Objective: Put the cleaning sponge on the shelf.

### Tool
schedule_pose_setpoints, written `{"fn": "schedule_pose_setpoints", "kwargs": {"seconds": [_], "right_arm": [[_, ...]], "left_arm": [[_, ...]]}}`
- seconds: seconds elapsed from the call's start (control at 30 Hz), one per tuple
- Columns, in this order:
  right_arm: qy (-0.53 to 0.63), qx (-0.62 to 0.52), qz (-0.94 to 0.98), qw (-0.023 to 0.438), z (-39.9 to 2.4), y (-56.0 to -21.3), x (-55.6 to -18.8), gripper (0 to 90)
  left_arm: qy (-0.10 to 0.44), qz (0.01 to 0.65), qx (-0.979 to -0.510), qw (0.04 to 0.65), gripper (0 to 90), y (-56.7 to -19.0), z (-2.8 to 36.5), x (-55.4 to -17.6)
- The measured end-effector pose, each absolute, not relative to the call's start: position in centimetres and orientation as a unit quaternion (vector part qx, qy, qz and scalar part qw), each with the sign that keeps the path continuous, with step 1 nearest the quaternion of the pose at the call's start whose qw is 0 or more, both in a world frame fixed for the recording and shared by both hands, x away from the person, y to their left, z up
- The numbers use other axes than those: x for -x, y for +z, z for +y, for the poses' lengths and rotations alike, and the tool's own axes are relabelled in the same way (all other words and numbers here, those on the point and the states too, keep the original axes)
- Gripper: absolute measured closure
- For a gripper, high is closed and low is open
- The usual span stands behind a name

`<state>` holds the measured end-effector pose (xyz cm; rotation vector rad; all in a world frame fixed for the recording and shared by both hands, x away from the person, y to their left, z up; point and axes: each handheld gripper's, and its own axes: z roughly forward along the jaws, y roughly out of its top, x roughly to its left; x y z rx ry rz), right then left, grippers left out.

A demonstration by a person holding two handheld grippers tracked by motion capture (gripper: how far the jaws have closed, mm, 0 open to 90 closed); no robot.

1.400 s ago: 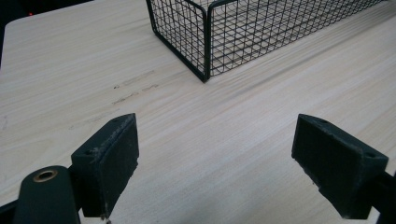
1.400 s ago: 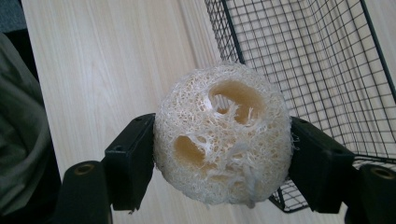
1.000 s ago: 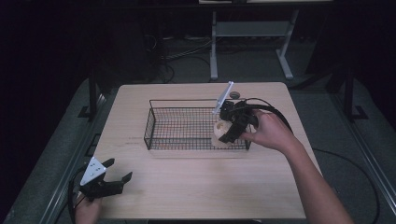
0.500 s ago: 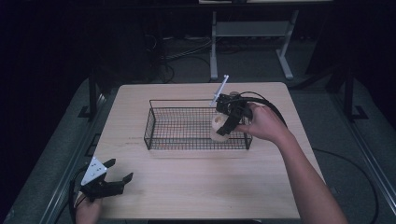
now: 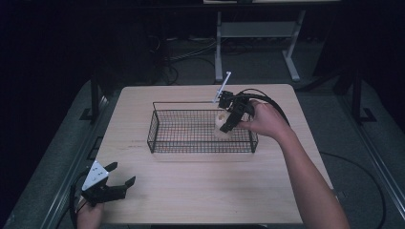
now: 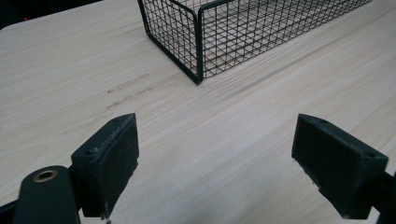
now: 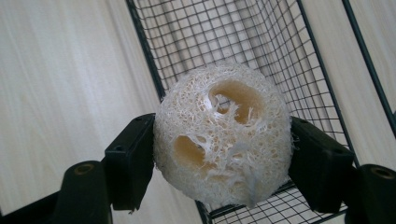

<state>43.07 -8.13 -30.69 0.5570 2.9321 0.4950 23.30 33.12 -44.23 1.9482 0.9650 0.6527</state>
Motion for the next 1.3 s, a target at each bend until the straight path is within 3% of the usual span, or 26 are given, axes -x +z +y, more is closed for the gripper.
{"fn": "schedule_pose_setpoints", "kwargs": {"seconds": [1.3], "right_arm": [[0.151,-0.21,0.965,0.032,-7.3,-36.3,-46.1,28.7]], "left_arm": [[0.258,0.389,-0.777,0.423,14.1,-44.3,33.4,-23.2]]}}
